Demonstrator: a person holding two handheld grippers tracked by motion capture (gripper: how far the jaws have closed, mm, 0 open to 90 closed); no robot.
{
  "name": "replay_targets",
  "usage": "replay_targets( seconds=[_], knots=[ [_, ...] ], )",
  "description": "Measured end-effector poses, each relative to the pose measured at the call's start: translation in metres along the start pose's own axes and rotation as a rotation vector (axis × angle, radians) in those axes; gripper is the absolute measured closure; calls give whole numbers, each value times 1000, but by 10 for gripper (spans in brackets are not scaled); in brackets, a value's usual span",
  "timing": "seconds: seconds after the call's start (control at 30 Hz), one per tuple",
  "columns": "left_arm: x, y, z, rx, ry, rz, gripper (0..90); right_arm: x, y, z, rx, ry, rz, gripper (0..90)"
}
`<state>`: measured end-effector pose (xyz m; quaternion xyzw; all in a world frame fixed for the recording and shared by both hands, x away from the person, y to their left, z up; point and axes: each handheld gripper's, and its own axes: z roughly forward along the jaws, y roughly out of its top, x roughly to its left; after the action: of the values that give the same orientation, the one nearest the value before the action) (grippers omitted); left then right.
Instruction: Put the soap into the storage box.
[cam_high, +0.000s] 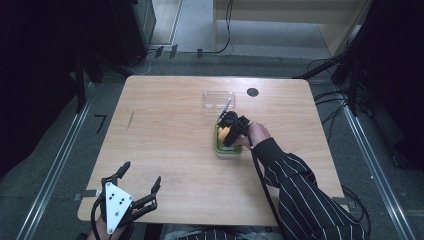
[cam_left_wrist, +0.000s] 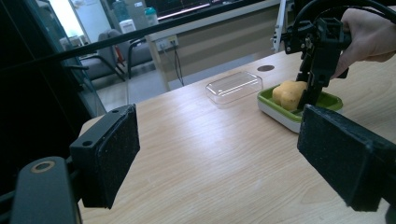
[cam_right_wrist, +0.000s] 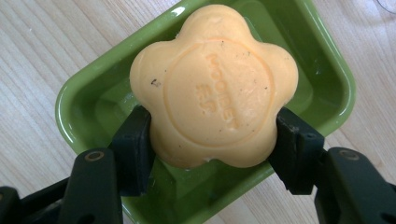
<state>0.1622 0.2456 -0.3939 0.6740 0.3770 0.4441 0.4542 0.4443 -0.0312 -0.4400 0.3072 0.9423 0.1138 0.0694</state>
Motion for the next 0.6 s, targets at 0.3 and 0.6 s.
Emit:
replay_targets(
  seconds=[0.3, 0.6],
  knots=[
    [0, 0, 0, -1, 1, 1, 130, 2, 1, 4, 11, -4, -1, 394],
    [0, 0, -1, 0, 1, 1, 130, 2, 1, 6, 23, -7, 8, 392]
  ],
)
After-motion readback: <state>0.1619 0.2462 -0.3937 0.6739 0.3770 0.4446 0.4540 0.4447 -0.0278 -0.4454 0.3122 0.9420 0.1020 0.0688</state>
